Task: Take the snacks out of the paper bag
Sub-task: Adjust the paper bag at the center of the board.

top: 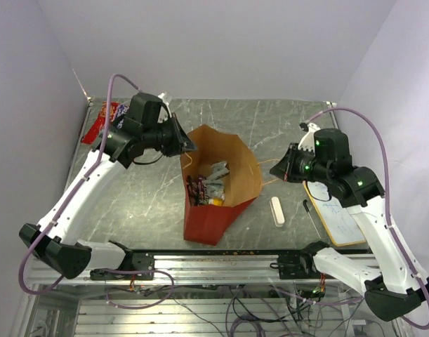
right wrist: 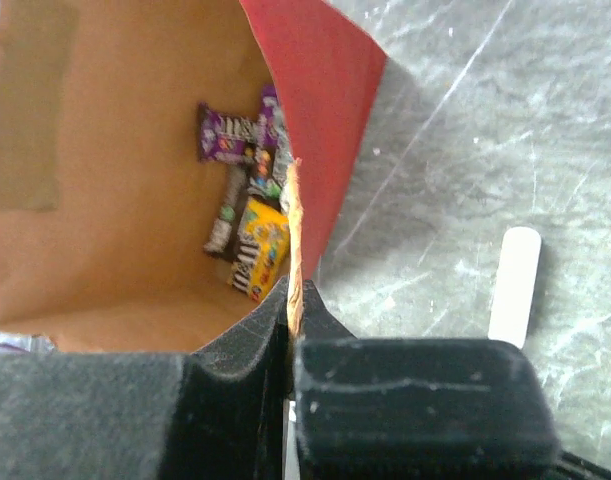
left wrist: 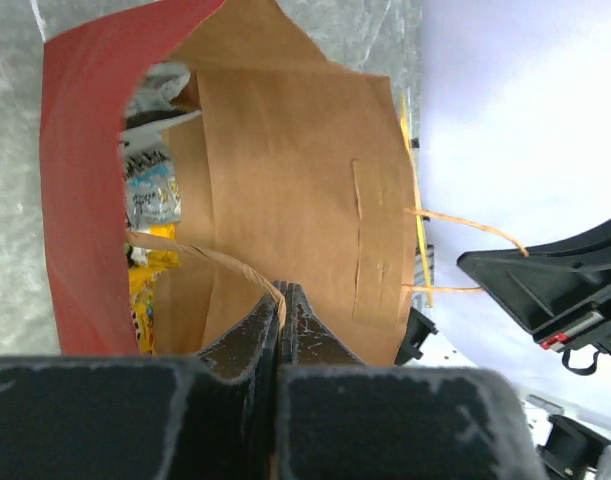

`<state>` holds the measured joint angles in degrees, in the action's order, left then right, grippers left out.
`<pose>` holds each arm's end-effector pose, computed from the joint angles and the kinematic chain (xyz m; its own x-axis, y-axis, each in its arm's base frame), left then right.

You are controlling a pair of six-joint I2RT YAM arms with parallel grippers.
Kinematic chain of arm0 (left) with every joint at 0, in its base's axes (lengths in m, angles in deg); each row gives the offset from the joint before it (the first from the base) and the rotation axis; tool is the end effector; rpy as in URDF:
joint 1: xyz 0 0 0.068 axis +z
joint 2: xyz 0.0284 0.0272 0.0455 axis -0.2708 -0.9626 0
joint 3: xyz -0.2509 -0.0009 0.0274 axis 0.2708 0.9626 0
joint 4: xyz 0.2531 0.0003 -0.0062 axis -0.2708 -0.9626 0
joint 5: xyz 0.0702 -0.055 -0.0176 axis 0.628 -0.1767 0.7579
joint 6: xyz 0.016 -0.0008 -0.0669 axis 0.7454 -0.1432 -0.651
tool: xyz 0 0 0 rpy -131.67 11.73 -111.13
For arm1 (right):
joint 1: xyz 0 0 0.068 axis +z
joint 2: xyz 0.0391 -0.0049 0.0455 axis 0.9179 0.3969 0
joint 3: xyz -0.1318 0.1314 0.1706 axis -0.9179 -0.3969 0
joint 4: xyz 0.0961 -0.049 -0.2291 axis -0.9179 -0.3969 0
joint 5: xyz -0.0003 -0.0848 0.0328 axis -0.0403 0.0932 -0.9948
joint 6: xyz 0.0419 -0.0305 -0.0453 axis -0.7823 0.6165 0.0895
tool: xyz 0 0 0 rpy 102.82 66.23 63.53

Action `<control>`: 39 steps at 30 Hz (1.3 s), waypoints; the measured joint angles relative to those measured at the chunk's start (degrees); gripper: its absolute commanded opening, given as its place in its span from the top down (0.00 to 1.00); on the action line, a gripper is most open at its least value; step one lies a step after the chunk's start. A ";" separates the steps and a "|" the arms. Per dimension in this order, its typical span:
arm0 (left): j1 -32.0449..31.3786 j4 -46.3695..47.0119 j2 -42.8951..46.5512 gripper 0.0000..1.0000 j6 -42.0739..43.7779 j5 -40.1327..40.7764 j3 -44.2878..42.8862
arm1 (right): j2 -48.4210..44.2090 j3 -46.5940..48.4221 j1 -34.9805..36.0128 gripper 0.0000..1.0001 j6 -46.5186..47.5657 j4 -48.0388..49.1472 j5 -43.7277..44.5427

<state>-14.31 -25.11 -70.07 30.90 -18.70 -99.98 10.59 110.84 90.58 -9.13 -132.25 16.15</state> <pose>0.2361 -0.1531 0.3908 -0.8324 -0.3311 -0.4444 0.0862 0.7149 -0.6939 0.1720 0.0892 0.3568 -0.7582 0.1916 -0.6232 -0.2001 0.8414 0.5020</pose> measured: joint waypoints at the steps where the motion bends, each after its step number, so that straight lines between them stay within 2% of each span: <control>1: 0.04 1.11 0.85 0.93 -0.96 -0.22 2.01 | -0.28 0.13 0.00 1.00 -0.22 0.44 0.63; 4: 0.04 3.65 3.34 0.93 -4.48 -1.05 7.50 | 0.37 3.28 0.07 1.00 -0.66 2.08 2.99; 7: 0.04 4.83 3.19 0.93 -6.05 -1.20 7.61 | 4.81 9.97 0.09 1.00 0.61 5.31 4.31; 12: 0.11 4.83 0.42 0.93 -6.54 -1.01 3.21 | 18.99 26.29 0.09 1.00 7.87 8.07 8.87; 16: 0.33 8.13 0.00 0.93 -8.87 -1.22 3.08 | 29.77 38.14 -0.13 1.00 16.06 8.31 13.53; 22: 0.37 17.42 -2.03 0.93 -13.33 -4.33 6.78 | 39.80 47.06 -0.17 1.00 25.68 8.48 19.45; 26: 0.22 18.82 -4.96 0.93 -13.29 -4.79 8.81 | 44.33 51.47 -0.17 1.00 29.83 9.11 19.76; 29: -0.33 19.74 -4.17 0.93 -13.18 -4.72 13.70 | 46.14 53.22 -0.20 1.00 32.44 9.70 17.59; 33: -2.51 21.24 0.22 0.93 -13.81 -4.42 24.57 | 46.88 52.96 0.17 1.00 34.07 10.69 10.78; 36: -4.20 21.59 4.74 0.84 -14.45 -4.44 32.52 | 44.74 46.03 2.64 1.00 34.77 13.70 5.14; 39: -4.94 20.46 9.92 0.53 -14.58 -4.31 39.23 | 40.87 34.91 7.93 1.00 35.41 15.74 -0.39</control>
<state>-19.25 -4.66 -60.14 16.32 -23.00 -60.74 51.46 145.75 98.52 26.27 -116.52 15.76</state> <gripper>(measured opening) 0.222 0.005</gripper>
